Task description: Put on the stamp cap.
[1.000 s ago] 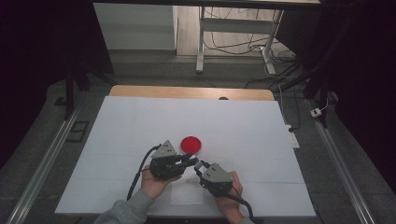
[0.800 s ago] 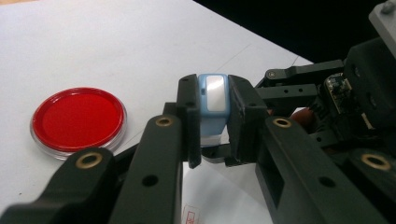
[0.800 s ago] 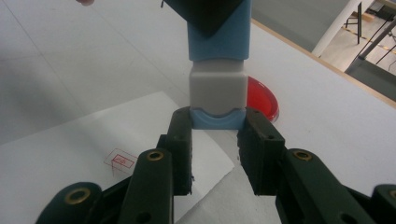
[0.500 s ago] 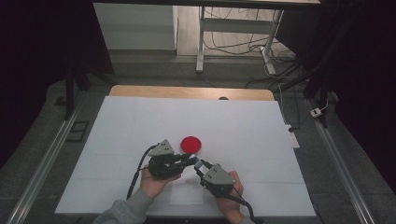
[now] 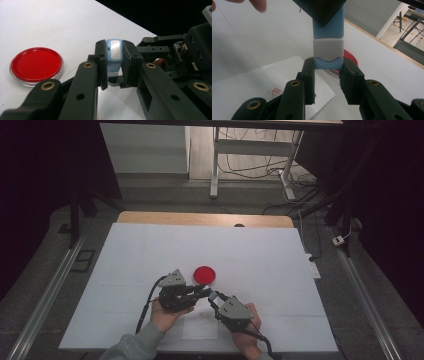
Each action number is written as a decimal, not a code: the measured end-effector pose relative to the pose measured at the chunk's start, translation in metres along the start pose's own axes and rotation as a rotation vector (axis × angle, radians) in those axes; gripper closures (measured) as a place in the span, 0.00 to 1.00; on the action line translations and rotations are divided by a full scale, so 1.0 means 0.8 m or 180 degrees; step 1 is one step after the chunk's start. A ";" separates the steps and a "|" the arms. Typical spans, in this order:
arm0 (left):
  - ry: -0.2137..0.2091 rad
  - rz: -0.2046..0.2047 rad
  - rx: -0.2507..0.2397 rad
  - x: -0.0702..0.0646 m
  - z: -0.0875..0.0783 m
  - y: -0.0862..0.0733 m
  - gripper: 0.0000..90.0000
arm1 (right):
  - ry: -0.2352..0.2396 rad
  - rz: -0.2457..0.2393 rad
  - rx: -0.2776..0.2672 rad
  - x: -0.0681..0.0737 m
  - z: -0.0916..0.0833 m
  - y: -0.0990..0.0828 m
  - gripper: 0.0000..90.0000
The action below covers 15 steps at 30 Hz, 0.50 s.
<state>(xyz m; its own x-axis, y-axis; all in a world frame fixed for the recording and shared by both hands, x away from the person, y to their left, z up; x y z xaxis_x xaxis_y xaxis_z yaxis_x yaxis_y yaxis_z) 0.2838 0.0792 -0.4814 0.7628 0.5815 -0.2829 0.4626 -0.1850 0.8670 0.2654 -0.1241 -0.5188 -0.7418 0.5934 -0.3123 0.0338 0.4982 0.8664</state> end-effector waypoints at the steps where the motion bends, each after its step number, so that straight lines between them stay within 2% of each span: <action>1: -0.0002 0.0001 0.0001 0.000 0.000 0.000 0.85 | -0.0003 -0.0002 0.0004 0.000 0.000 0.000 0.73; 9: -0.0017 -0.0043 -0.0006 0.000 0.000 -0.001 0.85 | 0.0037 0.0019 -0.0040 -0.001 0.000 -0.002 0.73; 15: -0.0136 -0.0141 0.0004 0.007 -0.004 0.000 0.85 | 0.0083 -0.0005 -0.0113 -0.001 -0.001 -0.002 0.73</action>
<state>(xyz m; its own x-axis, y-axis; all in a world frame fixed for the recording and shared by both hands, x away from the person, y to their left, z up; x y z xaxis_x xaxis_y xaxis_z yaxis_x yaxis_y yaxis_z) 0.2866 0.0849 -0.4819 0.7601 0.5547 -0.3385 0.4971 -0.1609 0.8527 0.2653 -0.1262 -0.5195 -0.7592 0.5756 -0.3039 0.0090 0.4761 0.8794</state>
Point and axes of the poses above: each handheld gripper's, and its own axes: z roughly forward along the jaws, y roughly out of its top, x roughly to its left, the point moved 1 cm from there along z, roughly forward along the jaws, and after that the axes turned 2 degrees about y, right-handed, at the moved point
